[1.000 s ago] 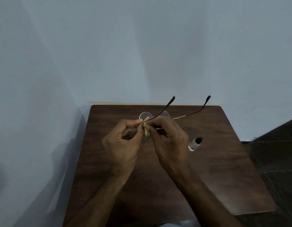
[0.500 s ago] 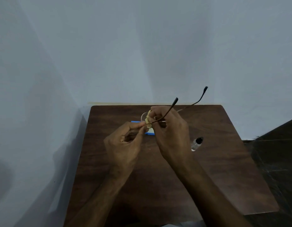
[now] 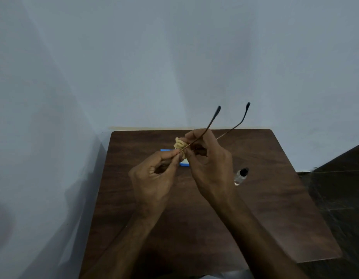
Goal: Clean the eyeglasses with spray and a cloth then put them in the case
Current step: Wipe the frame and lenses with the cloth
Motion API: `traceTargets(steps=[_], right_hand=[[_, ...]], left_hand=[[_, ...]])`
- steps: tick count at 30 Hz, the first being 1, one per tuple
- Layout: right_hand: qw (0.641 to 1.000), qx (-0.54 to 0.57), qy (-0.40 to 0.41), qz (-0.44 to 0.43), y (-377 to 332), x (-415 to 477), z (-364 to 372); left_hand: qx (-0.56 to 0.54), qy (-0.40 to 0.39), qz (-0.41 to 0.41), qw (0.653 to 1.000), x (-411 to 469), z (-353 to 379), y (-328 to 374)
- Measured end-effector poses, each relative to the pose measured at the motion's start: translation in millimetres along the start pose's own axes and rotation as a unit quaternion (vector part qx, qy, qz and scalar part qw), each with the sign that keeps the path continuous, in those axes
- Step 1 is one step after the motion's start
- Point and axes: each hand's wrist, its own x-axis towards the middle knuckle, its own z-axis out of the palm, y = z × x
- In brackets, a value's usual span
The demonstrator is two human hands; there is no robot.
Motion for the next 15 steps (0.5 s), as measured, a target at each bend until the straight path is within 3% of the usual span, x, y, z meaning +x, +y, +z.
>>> traceTargets(steps=[4, 8, 15], right_hand=[[0.999, -0.025, -0.020, -0.003, 5, -8, -6], [0.980, -0.187, 0.011, -0.074, 9, -6, -8], [0.992, -0.095, 0.030, -0.077, 7, -7, -1]], left_hand=[[-0.028, 0.024, -0.023, 0.999, -1, -1, 5], [-0.028, 0.020, -0.029, 0.999, 0, -1, 6], [-0.020, -0.010, 0.007, 1.000, 2, -5, 4]])
